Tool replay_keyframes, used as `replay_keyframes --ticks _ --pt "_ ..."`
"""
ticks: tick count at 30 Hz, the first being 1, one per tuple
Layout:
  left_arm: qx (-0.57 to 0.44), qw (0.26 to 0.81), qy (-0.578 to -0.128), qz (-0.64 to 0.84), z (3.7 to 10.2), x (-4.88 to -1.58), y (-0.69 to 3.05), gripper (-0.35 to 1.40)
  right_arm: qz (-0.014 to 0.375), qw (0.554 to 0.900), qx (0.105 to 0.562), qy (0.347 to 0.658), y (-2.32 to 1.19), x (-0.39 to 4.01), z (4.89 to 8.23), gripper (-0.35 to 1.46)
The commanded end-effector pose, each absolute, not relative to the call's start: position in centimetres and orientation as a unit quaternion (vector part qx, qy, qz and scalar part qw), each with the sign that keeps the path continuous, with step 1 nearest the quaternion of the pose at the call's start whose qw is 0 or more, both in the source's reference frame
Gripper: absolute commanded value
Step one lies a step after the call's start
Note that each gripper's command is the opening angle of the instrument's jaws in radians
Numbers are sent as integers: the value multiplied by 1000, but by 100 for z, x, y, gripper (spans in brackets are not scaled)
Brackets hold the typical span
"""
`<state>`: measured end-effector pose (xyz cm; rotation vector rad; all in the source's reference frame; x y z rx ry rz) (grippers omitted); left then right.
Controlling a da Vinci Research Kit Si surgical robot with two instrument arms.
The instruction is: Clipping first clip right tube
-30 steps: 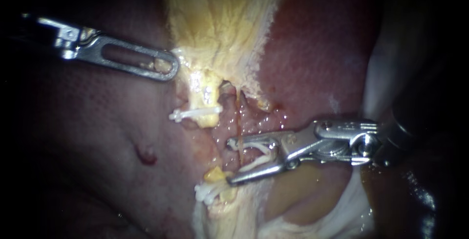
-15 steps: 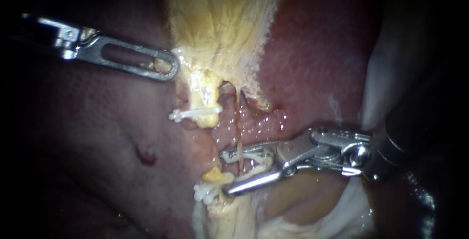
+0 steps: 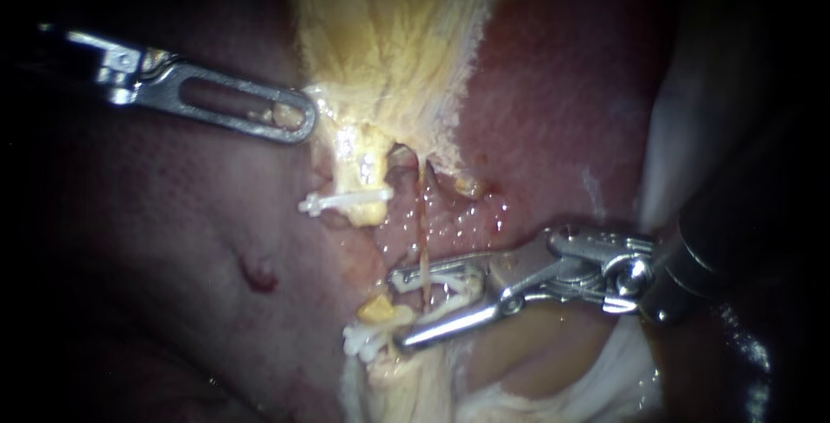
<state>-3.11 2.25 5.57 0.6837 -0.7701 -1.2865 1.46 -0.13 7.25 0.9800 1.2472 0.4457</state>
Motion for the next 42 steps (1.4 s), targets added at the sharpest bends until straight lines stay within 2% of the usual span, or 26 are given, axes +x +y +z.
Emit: replay_keyframes --ticks 1,7,22,42 --pt "304 679 -343 -573 557 -311 225 -35 198 679 436 555 -14 147 725 49" --pt "305 679 -343 -573 557 -311 225 -35 197 676 441 556 -17 148 719 49" --pt "305 679 -343 -573 558 -311 226 -35 183 656 464 567 -32 156 680 49" --pt "305 679 -343 -573 558 -310 226 -35 183 656 464 567 -26 154 687 43"
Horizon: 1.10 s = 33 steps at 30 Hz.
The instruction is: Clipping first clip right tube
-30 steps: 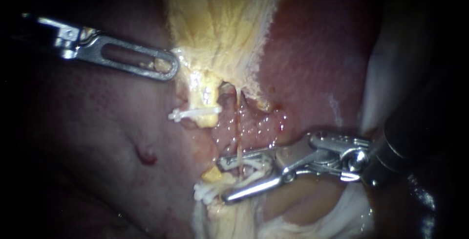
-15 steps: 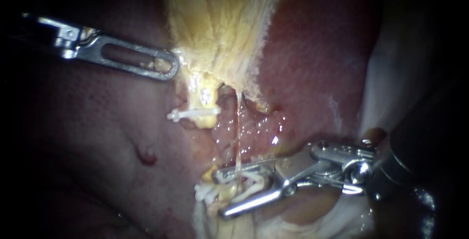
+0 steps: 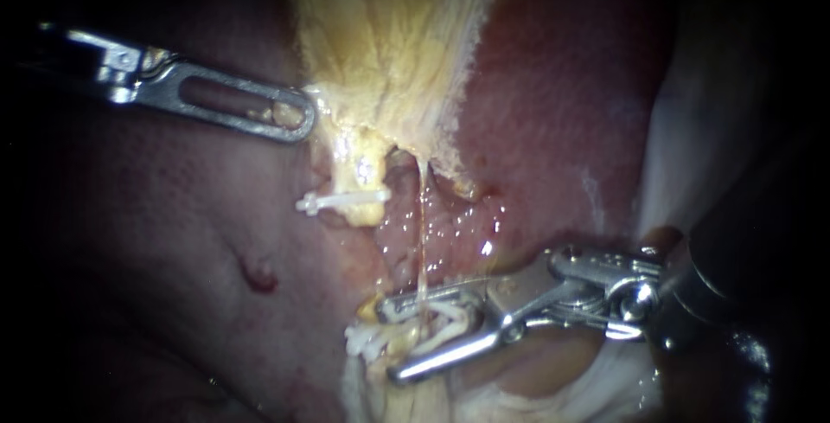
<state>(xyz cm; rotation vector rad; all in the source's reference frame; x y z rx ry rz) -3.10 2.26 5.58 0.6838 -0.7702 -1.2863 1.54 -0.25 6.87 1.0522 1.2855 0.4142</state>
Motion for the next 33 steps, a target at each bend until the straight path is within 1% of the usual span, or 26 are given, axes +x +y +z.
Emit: replay_keyframes --ticks 1,8,13,16,18,20,21,26,29,33 --pt "305 679 -343 -573 558 -310 226 -35 183 656 464 567 -24 153 690 42" --pt "305 679 -343 -573 559 -310 226 -35 192 658 455 568 -17 144 702 31" --pt "305 679 -343 -573 559 -310 226 -35 196 659 452 569 -16 143 703 21" --pt "305 679 -343 -573 559 -310 226 -35 196 659 452 569 -17 142 702 4" --pt "305 679 -343 -573 559 -310 226 -35 195 659 452 569 -17 142 702 -14" --pt "305 679 -343 -573 559 -310 226 -35 195 659 452 569 -17 141 702 -24" --pt "305 679 -343 -573 559 -310 226 -35 195 659 452 569 -17 140 702 -34" --pt "303 679 -343 -573 559 -310 226 -35 195 659 452 569 -17 139 702 -35" --pt "303 679 -343 -573 559 -310 226 -35 207 655 463 561 -17 138 702 -35" --pt "303 679 -343 -573 558 -309 227 -35 206 655 463 561 -17 138 702 -35"
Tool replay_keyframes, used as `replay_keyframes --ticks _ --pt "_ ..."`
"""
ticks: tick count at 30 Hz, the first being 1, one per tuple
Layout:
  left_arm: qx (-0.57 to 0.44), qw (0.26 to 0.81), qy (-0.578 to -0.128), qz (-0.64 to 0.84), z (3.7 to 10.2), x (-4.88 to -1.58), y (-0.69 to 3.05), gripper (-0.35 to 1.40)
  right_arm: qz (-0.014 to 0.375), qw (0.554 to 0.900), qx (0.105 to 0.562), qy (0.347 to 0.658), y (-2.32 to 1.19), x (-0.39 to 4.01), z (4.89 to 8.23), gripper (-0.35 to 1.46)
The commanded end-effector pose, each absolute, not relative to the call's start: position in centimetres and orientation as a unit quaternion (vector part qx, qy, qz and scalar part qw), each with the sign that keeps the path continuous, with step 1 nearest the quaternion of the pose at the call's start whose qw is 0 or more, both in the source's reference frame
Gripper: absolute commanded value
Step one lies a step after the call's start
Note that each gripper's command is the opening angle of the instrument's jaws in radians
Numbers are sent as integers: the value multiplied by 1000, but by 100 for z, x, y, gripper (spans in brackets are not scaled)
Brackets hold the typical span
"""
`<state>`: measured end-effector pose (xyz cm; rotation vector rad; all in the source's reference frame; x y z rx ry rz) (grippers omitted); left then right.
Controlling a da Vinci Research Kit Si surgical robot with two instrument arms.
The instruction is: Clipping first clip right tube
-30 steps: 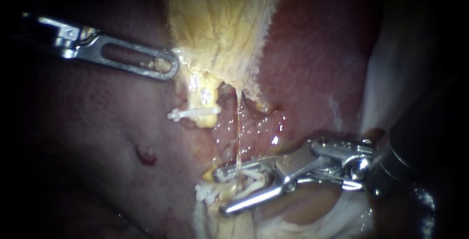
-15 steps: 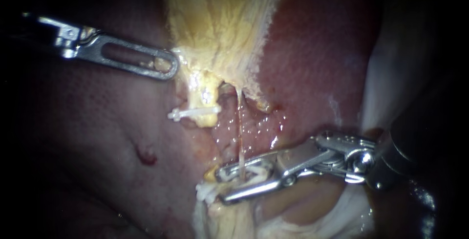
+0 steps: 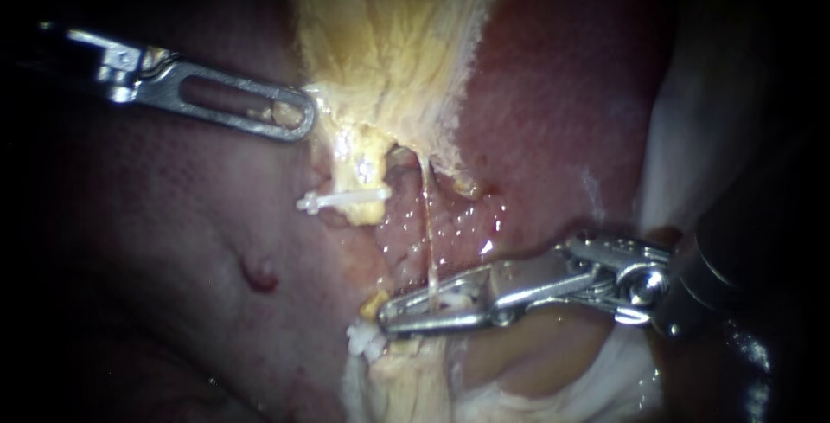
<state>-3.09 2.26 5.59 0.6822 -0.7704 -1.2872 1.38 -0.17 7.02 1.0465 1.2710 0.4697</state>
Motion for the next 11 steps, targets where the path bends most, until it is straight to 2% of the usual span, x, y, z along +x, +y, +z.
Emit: replay_keyframes --ticks 1,11 --pt "303 679 -343 -573 558 -309 226 -35 206 655 463 561 -17 138 702 -35" --pt "303 679 -343 -573 559 -309 227 -35 207 655 463 561 -15 137 704 -35"
